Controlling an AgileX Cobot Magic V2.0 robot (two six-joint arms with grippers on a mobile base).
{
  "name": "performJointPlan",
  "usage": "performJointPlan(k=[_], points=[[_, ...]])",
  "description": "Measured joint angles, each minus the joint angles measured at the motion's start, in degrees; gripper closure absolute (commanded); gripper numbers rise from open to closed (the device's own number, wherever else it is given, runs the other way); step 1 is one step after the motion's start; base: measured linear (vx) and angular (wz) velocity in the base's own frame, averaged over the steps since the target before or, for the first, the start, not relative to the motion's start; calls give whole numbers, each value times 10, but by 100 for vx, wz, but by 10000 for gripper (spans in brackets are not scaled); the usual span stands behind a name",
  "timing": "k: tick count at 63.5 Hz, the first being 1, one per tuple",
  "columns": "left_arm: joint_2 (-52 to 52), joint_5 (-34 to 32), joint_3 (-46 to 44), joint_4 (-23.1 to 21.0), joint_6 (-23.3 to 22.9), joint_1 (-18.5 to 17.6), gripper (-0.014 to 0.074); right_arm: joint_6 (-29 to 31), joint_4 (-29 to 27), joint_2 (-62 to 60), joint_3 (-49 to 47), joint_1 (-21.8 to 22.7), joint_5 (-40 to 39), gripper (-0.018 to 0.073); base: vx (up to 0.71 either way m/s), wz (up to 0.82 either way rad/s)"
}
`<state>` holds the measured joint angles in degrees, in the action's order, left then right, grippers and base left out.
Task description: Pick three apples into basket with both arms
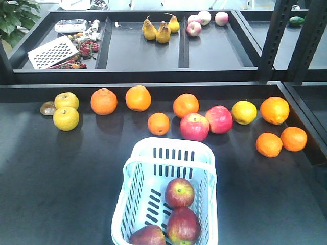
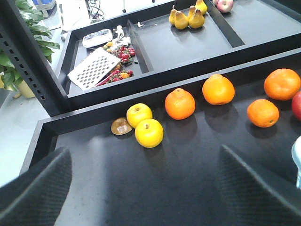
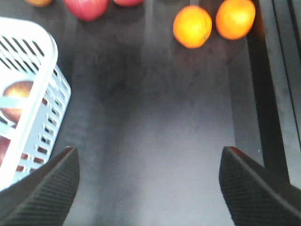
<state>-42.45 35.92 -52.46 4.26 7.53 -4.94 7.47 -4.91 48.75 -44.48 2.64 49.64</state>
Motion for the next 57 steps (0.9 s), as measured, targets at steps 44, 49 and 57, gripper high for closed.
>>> performJointPlan(k=[44, 49, 57], points=[[0, 0, 0, 0, 0, 0, 6, 9, -5, -3, 0, 3, -21, -14, 0, 0], [0, 0, 0, 0, 0, 0, 6, 9, -5, -3, 0, 3, -22, -14, 0, 0], [0, 0, 0, 0, 0, 0, 6, 9, -5, -3, 0, 3, -22, -14, 0, 0]])
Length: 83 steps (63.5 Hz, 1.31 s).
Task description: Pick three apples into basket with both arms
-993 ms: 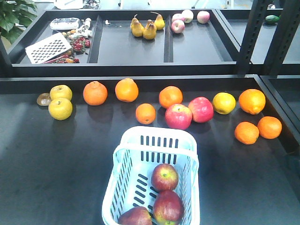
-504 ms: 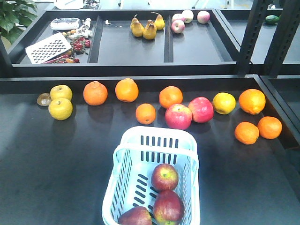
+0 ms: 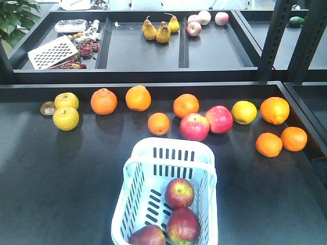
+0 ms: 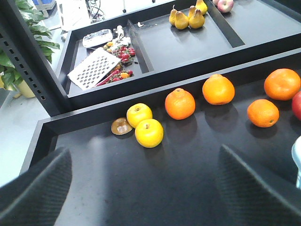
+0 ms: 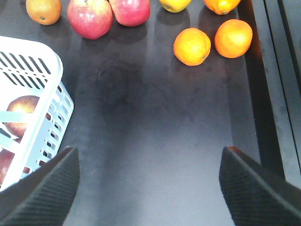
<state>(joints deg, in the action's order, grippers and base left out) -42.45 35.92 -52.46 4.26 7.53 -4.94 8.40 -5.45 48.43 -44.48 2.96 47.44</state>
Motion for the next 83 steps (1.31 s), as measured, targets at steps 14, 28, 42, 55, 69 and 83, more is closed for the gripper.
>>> performJointPlan(k=[14, 28, 42, 55, 69, 83], points=[[0, 0, 0, 0, 0, 0, 6, 0, 0, 0, 0, 0, 0, -14, 0, 0], [0, 0, 0, 0, 0, 0, 6, 0, 0, 0, 0, 0, 0, 15, 0, 0], [0, 0, 0, 0, 0, 0, 10, 0, 0, 0, 0, 0, -1, 113, 0, 0], [0, 0, 0, 0, 0, 0, 148, 0, 0, 0, 0, 0, -2, 296, 0, 0], [0, 0, 0, 0, 0, 0, 526, 0, 0, 0, 0, 0, -2, 564, 0, 0], [0, 6, 0, 0, 0, 0, 604, 0, 0, 0, 0, 0, -2, 568, 0, 0]])
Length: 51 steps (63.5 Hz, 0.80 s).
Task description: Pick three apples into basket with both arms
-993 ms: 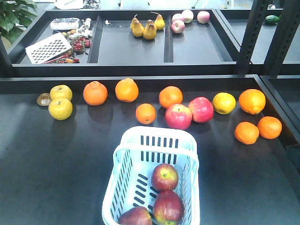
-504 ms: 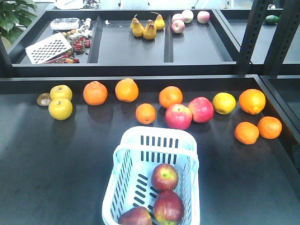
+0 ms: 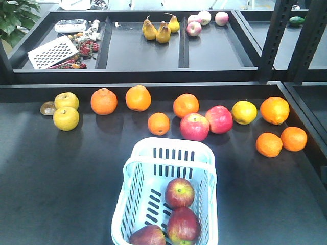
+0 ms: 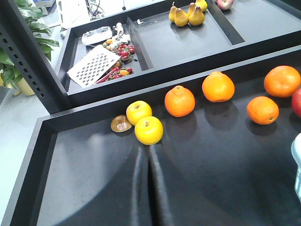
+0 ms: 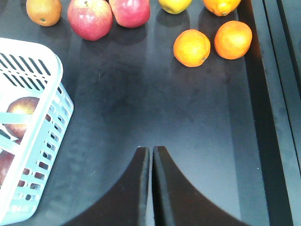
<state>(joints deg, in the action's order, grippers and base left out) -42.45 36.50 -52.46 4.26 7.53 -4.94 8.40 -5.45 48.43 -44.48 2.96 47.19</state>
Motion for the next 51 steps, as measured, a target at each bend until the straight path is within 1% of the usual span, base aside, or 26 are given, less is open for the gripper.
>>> performJointPlan(k=[48, 51], points=[[0, 7, 0, 0, 0, 0, 603, 0, 0, 0, 0, 0, 0, 568, 0, 0], [0, 7, 0, 5, 5, 0, 603, 0, 0, 0, 0, 0, 0, 568, 0, 0]])
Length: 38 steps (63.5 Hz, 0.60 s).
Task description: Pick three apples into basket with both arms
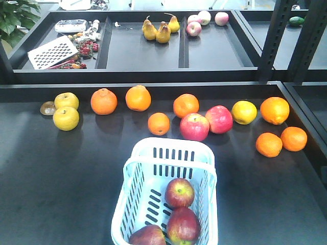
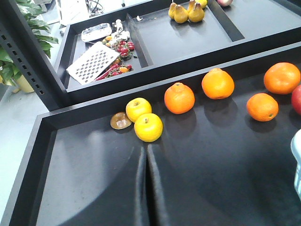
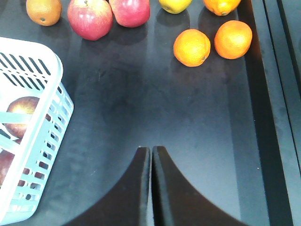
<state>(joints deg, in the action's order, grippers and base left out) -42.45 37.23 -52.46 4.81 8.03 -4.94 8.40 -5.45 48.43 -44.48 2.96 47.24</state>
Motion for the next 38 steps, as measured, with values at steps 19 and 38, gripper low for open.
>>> performJointPlan(k=[19, 38], points=[[31, 0, 11, 18, 24, 0, 603, 0, 0, 0, 0, 0, 0, 568, 0, 0], [179, -30, 157, -1, 23, 0, 603, 0, 0, 0, 0, 0, 0, 568, 0, 0]])
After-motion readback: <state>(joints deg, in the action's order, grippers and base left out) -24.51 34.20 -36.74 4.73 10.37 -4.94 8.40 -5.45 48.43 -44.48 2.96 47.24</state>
